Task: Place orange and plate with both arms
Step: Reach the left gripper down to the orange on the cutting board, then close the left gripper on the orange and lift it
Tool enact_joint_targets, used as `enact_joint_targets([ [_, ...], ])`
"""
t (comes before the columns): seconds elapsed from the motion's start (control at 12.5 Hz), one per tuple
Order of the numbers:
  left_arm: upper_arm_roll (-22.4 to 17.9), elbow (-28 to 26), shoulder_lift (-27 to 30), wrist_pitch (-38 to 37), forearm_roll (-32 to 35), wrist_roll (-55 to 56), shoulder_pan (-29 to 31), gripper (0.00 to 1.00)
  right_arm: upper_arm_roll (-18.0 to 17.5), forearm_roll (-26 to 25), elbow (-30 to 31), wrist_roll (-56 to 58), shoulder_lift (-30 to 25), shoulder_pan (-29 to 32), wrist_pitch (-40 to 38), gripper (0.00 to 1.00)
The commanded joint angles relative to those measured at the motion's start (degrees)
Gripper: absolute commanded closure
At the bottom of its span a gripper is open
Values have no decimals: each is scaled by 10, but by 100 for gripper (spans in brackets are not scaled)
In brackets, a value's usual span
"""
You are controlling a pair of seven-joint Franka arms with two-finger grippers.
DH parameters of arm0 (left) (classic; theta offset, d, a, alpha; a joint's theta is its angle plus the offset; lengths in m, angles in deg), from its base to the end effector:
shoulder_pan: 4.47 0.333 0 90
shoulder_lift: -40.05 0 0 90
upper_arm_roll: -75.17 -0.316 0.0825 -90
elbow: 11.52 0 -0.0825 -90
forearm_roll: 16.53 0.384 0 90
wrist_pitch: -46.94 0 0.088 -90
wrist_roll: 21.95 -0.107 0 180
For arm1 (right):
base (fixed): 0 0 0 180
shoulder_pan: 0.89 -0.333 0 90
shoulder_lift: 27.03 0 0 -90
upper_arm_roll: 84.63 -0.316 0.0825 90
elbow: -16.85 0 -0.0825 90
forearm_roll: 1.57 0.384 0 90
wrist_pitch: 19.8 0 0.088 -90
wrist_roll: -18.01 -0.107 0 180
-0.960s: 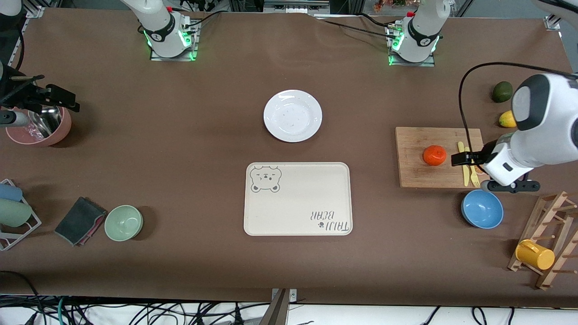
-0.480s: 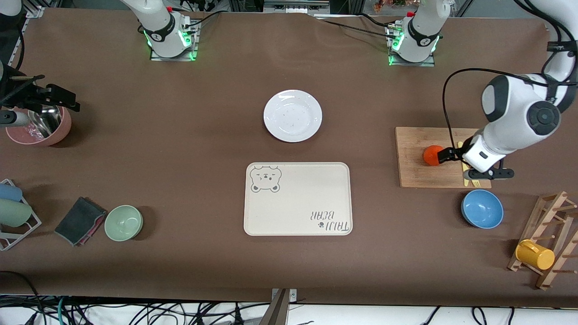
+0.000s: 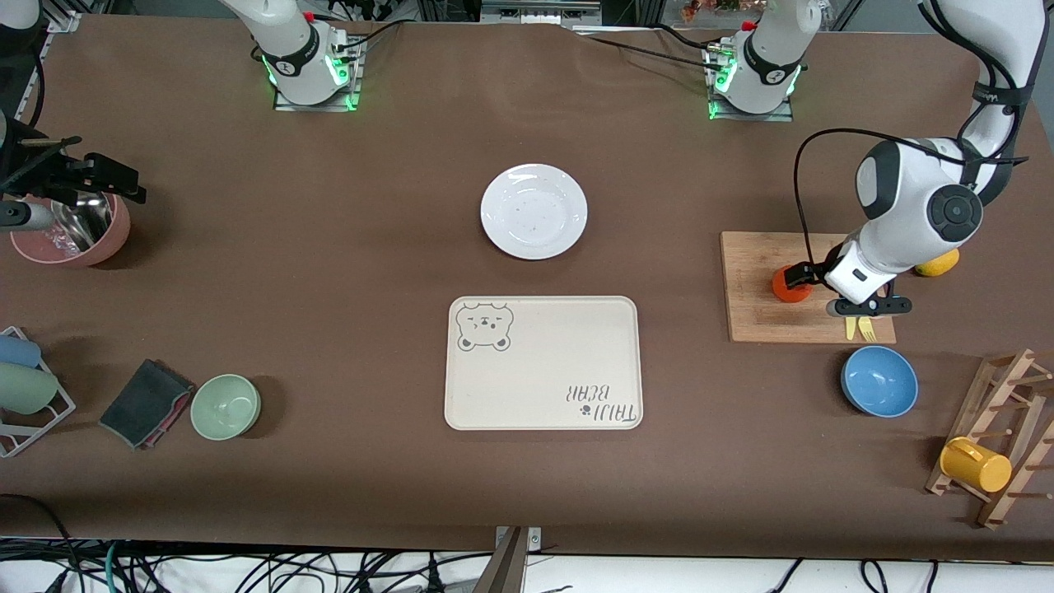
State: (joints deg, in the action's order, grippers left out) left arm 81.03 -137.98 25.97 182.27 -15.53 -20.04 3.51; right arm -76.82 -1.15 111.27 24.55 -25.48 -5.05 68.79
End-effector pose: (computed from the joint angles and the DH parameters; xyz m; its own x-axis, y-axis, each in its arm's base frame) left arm 0.5423 0.0202 0.2615 0.9942 0.0586 -0.0897 0.0598 -0.9982 0.0107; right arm 0.5540 -0.0336 0.5715 0.9906 0.0507 -0.1270 0.0488 -0.9986 -0.0182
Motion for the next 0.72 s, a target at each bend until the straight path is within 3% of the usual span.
enact_joint_targets([
  [0.0, 5, -5, -18, 27, 4, 8, 7, 0, -1, 5, -5, -2, -5, -1, -10, 0],
  [0.64, 6, -12, -52, 31, 3, 19, 5, 0, -1, 5, -5, -2, -5, -1, -10, 0],
])
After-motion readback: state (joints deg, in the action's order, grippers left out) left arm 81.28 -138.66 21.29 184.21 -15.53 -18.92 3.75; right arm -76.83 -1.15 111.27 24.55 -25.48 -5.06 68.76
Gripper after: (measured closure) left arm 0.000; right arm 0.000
